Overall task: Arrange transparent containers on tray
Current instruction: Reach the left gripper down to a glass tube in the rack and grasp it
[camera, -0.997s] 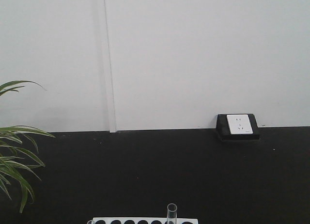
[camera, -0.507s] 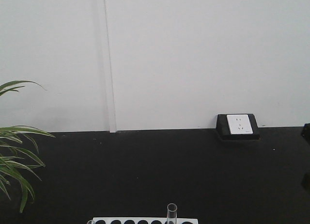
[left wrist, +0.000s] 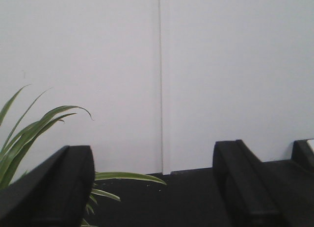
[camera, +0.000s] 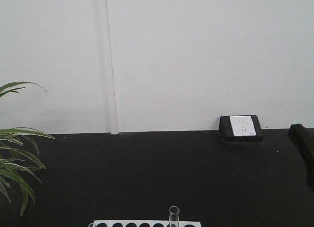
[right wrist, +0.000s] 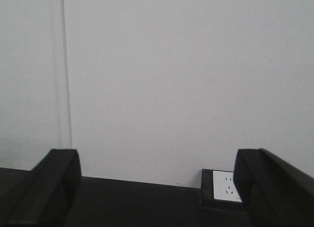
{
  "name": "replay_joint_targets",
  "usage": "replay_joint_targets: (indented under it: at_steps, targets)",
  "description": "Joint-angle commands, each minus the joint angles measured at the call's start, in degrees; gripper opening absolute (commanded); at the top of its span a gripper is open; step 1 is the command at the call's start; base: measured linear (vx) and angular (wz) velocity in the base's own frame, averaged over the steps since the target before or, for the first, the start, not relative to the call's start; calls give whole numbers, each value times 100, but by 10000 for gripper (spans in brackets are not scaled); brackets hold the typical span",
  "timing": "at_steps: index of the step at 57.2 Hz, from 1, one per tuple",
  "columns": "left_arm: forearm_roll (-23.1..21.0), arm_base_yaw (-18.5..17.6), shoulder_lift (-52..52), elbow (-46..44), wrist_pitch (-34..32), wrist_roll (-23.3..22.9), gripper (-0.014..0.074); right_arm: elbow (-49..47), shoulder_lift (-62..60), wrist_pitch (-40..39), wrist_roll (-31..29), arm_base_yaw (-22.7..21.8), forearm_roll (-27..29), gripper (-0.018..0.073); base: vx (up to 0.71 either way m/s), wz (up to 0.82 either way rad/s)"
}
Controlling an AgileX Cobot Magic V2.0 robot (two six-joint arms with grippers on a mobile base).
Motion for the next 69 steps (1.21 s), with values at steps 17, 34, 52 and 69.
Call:
replay_joint_targets:
  at_steps: [17,34,52,69]
  targets:
    - [1526,-207,-132,1723,-2463,-750,478,162,13,-511,62,-45,-25,551,0,0]
    - [3056,-284,868,2403,-4010,-1637,466,228,13,-527,62,-45,-58,510,0,0]
    - [3058,-451,2739,1741,-5187,-1617,466,228,13,-759,0,-45,-64,510,0,0]
    - [3457,-552,3764,1012,-5375,-1448,466,228,13,-799,-42,-45,-64,510,0,0]
